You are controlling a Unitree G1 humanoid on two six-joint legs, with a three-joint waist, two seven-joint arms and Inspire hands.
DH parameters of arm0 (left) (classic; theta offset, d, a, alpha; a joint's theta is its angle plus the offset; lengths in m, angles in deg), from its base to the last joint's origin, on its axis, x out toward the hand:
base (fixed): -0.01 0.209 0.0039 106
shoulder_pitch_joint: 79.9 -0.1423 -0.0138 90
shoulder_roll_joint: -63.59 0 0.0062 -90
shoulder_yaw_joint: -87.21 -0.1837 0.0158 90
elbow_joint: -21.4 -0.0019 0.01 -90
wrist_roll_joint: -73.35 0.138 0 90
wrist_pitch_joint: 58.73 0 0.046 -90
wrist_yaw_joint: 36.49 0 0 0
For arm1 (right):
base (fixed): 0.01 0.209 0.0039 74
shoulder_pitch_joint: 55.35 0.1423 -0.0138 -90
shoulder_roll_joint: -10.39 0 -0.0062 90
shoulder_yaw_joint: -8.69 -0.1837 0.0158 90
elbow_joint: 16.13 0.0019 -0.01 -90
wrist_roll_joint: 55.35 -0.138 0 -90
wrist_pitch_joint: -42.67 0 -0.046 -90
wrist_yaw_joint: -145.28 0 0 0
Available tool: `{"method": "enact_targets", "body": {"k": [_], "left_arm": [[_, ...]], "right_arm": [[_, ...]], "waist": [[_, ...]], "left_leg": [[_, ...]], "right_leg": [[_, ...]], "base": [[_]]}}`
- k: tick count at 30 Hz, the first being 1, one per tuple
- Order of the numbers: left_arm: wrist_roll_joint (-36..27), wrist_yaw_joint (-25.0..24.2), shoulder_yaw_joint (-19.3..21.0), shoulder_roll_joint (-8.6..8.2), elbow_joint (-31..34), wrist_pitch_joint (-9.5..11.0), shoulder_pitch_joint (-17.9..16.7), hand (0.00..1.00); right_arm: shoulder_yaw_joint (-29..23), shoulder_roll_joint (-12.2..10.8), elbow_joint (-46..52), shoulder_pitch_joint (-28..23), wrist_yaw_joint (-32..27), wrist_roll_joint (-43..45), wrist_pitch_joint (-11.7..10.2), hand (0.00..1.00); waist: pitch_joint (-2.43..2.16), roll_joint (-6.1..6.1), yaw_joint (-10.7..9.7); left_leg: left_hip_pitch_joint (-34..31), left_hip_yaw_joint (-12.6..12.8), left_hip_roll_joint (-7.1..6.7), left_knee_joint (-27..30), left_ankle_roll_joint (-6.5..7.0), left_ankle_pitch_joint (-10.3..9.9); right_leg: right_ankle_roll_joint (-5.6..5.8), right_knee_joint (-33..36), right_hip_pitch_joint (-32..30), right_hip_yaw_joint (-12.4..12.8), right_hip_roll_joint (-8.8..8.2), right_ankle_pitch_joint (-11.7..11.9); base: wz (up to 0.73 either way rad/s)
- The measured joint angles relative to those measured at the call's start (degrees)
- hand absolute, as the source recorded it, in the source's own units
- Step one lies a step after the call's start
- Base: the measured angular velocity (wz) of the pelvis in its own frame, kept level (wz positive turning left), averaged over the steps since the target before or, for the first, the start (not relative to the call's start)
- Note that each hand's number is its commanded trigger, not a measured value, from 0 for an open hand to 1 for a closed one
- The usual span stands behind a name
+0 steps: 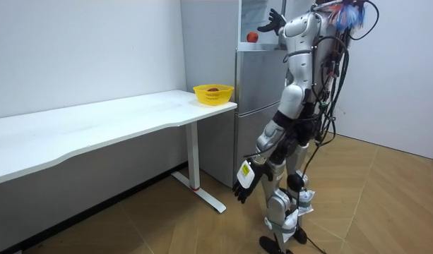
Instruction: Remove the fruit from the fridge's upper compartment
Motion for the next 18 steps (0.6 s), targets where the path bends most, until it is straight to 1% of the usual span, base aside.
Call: {"method": "enact_targets", "body": {"k": [3,4,5,7,9,12,14,18], "left_arm": [[0.0,0.1,0.7,0.04,0.2,0.0,0.1,0.0],[0.1,0.1,0.7,0.13,0.6,-0.1,0.2,0.0],[0.2,0.1,0.7,0.19,1.2,-0.1,0.2,0.0],[0.2,0.1,0.7,0.26,1.5,-0.1,0.2,0.0],[0.2,0.1,0.7,0.36,1.5,-0.1,0.3,0.0],[-0.1,0.1,0.7,0.46,1.5,-0.1,0.2,0.0],[-0.1,0.1,0.7,0.55,1.4,-0.1,0.3,0.0],[0.1,0.1,0.7,0.63,1.4,-0.1,0.3,0.0]], "right_arm": [[0.6,0.1,-0.3,0.8,1.0,-2.0,0.0,0.0],[0.8,0.8,-1.6,1.3,2.0,-3.1,0.0,0.0],[1.6,2.1,-3.4,1.8,2.7,-3.4,0.0,0.0],[3.0,3.8,-6.0,2.8,4.2,-3.4,0.2,0.0],[3.9,4.8,-7.5,3.3,5.3,-3.3,0.6,0.0],[4.8,4.9,-9.9,4.0,7.6,-3.3,0.7,0.0],[5.0,4.9,-12.1,4.2,9.3,-3.3,1.5,0.0],[5.0,4.9,-16.1,5.3,11.8,-3.3,1.8,0.0]], "waist": [[0.06,-0.04,0.0],[0.13,-0.14,-0.1],[0.19,-0.21,0.0],[0.23,-0.24,-0.1],[0.25,-0.26,0.0],[0.2,-0.5,-0.2],[0.18,-0.69,-0.3],[0.07,-0.92,-0.2]], "left_leg": [[-0.1,-0.2,-0.01,0.1,-0.01,0.0],[-0.2,-0.4,-0.02,0.2,-0.02,0.0],[-0.4,-0.5,-0.05,0.2,-0.01,0.0],[-0.4,-0.6,-0.08,0.2,-0.01,0.0],[-0.5,-0.6,-0.08,0.1,-0.02,0.0],[-1.1,-0.6,-0.06,0.2,-0.02,0.0],[-1.2,-1.0,-0.07,0.3,-0.02,0.0],[-1.3,-1.3,-0.06,0.2,-0.04,0.0]], "right_leg": [[0.0,0.0,0.0,-0.6,-0.06,0.0],[-0.01,-0.1,0.0,-0.8,-0.1,0.0],[0.0,-0.1,0.0,-0.9,-0.14,0.0],[0.0,-0.2,0.0,-1.1,-0.17,0.0],[0.0,-0.2,-0.2,-1.1,-0.15,0.0],[-0.01,-0.2,-0.8,-1.2,-0.12,0.0],[-0.01,-0.2,-0.8,-1.5,-0.14,0.0],[0.0,-0.1,-0.9,-2.1,-0.14,0.0]], "base": [[0.05],[0.08],[0.08],[0.02],[0.0],[0.01],[0.06],[0.04]]}}
